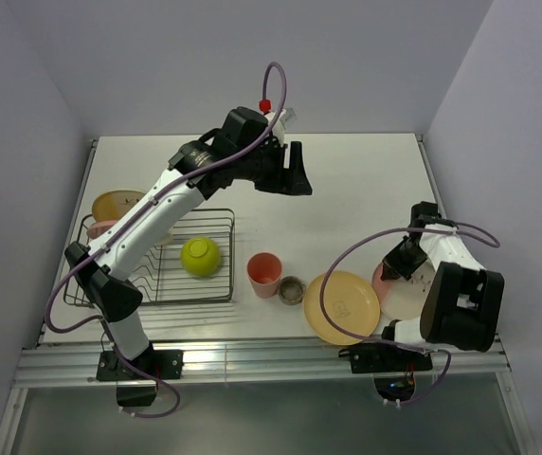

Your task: Load the mixed dishes into the dish rack

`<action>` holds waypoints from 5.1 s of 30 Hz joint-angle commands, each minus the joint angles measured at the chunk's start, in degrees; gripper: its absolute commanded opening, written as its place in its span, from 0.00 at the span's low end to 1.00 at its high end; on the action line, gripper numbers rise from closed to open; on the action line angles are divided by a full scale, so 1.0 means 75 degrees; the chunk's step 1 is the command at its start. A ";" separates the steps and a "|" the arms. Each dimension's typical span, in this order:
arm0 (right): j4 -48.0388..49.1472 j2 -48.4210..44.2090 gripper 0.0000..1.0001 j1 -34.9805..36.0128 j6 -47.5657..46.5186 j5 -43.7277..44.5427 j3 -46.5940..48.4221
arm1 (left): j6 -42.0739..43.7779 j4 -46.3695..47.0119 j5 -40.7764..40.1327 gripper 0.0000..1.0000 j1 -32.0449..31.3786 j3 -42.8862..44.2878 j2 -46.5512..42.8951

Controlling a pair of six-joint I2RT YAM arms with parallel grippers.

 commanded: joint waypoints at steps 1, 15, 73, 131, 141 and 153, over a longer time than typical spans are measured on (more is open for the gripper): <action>0.0748 0.0618 0.00 -0.0024 0.0076 0.0340 -0.0090 | 0.0352 0.0161 0.0050 0.70 -0.0001 -0.0108 -0.0463; 0.1546 0.3208 0.00 0.0864 0.0298 -0.0386 0.1676 | 0.0644 -0.0049 0.0062 0.70 -0.0001 -0.0342 -0.0136; 0.2460 0.1675 0.14 0.0667 0.0322 0.0070 0.0156 | 0.1757 0.1029 0.0414 0.61 -0.0305 -0.0448 0.0826; -0.0540 0.2051 0.00 0.0374 0.0334 -0.3409 0.3015 | 0.6469 0.5352 -0.4180 0.83 -0.2825 -0.2487 0.3849; -0.0481 0.1700 0.00 0.0351 0.0275 -0.3585 0.2828 | 0.6586 0.5587 -0.5609 0.16 -0.2708 -0.2054 0.3873; -0.0715 0.0295 0.47 0.0374 -0.0088 -0.3563 0.3449 | 0.5614 0.4850 -0.5739 0.00 -0.2099 -0.1281 0.2819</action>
